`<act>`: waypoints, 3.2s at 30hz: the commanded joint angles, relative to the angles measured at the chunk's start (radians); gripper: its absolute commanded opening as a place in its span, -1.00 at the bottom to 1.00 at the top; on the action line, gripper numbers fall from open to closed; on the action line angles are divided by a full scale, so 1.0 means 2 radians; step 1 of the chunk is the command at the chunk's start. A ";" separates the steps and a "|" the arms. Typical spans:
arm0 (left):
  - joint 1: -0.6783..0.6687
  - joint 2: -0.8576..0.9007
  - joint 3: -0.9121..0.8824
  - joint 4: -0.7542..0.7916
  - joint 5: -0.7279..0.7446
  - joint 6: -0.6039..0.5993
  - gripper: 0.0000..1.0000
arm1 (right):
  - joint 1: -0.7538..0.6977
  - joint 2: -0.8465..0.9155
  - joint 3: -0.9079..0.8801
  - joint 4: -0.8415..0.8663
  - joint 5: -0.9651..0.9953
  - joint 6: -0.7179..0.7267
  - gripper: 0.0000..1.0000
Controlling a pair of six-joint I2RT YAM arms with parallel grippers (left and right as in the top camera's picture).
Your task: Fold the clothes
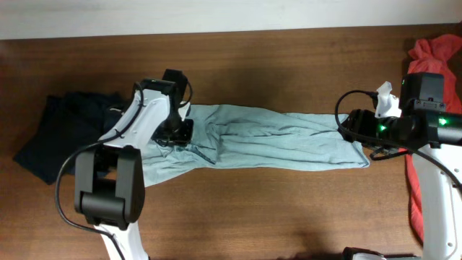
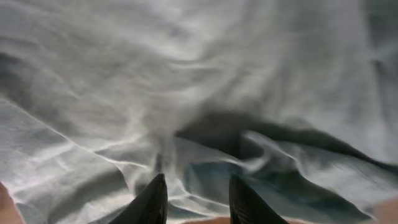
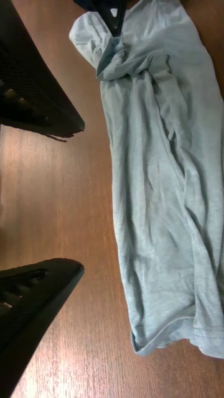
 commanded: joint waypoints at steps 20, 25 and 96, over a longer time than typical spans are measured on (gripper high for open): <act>0.014 -0.006 -0.019 -0.019 -0.007 -0.010 -0.99 | 0.003 -0.006 0.000 -0.003 0.005 -0.003 0.31; 0.014 -0.043 -0.002 -0.079 -0.003 -0.010 -0.99 | 0.003 -0.006 0.000 -0.002 0.005 -0.003 0.31; 0.042 -0.084 -0.060 0.039 0.019 -0.036 -0.88 | 0.003 -0.006 0.000 0.012 0.005 -0.003 0.32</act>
